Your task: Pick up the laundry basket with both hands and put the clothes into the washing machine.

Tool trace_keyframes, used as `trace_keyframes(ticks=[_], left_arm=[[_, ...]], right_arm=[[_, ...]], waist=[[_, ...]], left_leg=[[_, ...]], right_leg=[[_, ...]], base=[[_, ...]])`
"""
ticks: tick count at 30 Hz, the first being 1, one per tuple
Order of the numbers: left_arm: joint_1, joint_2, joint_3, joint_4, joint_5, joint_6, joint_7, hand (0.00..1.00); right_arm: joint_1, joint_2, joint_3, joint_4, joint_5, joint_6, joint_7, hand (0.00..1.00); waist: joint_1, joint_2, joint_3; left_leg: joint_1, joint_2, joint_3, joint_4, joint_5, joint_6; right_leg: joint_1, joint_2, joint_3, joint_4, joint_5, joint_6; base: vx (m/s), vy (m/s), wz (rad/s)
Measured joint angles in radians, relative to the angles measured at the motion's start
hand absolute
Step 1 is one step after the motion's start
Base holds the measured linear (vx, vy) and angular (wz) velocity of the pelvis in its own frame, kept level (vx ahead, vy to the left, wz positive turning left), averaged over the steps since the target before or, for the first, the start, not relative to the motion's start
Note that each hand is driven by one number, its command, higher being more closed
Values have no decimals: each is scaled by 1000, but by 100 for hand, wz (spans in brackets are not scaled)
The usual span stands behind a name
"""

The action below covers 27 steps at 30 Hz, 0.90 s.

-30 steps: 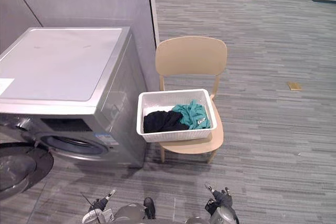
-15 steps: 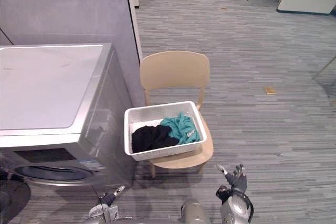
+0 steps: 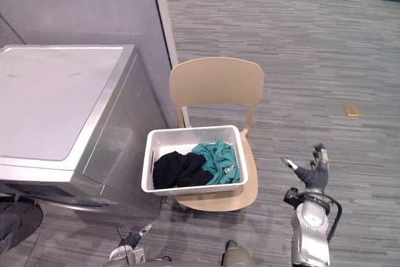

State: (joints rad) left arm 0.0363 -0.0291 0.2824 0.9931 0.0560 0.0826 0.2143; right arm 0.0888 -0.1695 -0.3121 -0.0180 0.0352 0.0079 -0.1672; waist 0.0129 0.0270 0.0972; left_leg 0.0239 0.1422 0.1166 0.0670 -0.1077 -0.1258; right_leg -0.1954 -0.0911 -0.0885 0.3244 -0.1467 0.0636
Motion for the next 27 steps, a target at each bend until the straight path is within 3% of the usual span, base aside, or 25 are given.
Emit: trace_keyframes(ticks=[1,5,8,10,12,15,17,23,27], left_arm=[[3,7,-14,0,6,0,-3,0],[-1,38,-74,-2,30,-7,-21,0],[-39,45,-102,-9,25,-23,-20,0],[-69,52,-132,-14,22,-31,-19,0],[-77,61,-138,-19,2,-42,-16,0],[-84,84,-164,-49,-28,-49,-5,0],[-86,86,-166,-59,-48,-49,8,0],[-93,87,-170,-62,-66,-49,13,0],[-127,77,-171,-85,-80,-50,28,0]], right_arm=[[-19,-25,16,3,-13,0,8,0],[-325,-300,239,190,-105,-3,69,0],[-635,-447,459,399,-126,-12,91,0],[-770,-511,570,507,-126,-13,108,0],[-851,-519,635,583,-125,-14,123,0],[-927,-542,673,645,-121,-12,126,0],[-952,-547,677,645,-123,-4,125,0],[-978,-546,779,641,-133,0,125,0],[-987,-543,823,639,-165,0,126,0]], waist=[[-1,-2,4],[1,3,54],[6,26,133],[31,48,184],[34,60,218],[61,59,272],[61,58,291],[62,58,296],[64,42,317]], left_leg=[[-8,-5,-8,2,4,1],[-76,-22,-37,11,15,14],[-147,-30,-49,41,22,18],[-188,-35,-66,56,33,18],[-222,-41,-84,57,47,20],[-261,-46,-82,58,65,17],[-286,-48,-82,57,74,16],[-324,-48,-70,76,78,13],[-367,-45,-71,95,78,13]], right_leg=[[-1,-6,-5,-4,1,-1],[-42,-26,-24,-16,33,-7],[-100,-34,-27,-15,66,-11],[-127,-41,-35,-12,76,-12],[-158,-49,-47,4,77,-12],[-216,-55,-39,41,77,-12],[-249,-60,-37,62,76,-13],[-295,-64,-24,93,74,-15],[-323,-64,-27,106,72,-15]], base=[[0,38,38],[-76,36,22],[-147,5,12],[-172,-18,21],[-123,-30,23],[-101,-36,4],[-70,-34,4],[-30,-21,-2],[-82,-30,5]])
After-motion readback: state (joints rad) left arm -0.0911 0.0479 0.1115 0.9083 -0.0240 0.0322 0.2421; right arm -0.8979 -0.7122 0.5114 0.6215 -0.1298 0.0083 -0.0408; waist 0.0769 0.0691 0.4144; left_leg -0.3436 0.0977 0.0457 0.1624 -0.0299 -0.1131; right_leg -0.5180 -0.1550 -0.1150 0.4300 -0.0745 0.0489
